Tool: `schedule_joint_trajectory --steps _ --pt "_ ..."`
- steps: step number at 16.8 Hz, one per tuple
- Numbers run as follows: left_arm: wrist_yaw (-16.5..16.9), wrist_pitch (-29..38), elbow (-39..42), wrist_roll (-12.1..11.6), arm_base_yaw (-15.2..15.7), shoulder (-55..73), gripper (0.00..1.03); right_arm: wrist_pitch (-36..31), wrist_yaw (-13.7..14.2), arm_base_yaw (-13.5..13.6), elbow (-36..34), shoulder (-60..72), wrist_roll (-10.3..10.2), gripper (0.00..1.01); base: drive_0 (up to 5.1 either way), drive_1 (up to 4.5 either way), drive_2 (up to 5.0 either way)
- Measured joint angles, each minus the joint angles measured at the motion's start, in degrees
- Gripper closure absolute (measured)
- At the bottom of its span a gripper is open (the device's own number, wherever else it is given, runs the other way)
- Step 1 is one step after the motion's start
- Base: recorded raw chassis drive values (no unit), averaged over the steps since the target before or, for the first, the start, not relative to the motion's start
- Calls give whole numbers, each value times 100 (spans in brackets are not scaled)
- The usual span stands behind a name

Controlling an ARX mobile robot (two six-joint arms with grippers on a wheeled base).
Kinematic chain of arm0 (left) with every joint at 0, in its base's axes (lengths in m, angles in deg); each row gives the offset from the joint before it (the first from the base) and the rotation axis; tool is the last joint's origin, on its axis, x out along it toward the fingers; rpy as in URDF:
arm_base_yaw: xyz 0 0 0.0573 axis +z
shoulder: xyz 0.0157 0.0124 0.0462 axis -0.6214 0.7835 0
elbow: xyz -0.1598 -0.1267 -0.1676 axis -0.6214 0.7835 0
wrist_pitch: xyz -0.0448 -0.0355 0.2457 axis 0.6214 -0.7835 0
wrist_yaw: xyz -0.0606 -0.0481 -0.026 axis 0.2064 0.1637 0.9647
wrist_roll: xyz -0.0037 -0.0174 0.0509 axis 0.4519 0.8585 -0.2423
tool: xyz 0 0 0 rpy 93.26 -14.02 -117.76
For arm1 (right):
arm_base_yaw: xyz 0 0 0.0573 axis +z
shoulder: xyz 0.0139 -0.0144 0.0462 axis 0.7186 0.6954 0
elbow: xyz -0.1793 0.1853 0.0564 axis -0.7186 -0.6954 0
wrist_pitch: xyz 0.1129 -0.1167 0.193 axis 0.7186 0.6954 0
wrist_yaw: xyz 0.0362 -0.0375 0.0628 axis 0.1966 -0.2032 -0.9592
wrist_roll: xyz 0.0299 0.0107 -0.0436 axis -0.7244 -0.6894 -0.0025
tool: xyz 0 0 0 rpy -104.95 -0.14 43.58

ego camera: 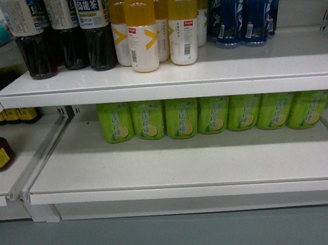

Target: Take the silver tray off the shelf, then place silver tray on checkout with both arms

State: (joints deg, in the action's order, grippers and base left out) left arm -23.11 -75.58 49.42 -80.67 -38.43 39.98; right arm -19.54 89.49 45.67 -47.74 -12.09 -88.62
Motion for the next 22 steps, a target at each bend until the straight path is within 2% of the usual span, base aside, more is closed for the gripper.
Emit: schedule_joint_trajectory --steps 22 --pt "4 -28 0 0 0 0 5 17 -2 0 0 0 0 3 0 0 0"
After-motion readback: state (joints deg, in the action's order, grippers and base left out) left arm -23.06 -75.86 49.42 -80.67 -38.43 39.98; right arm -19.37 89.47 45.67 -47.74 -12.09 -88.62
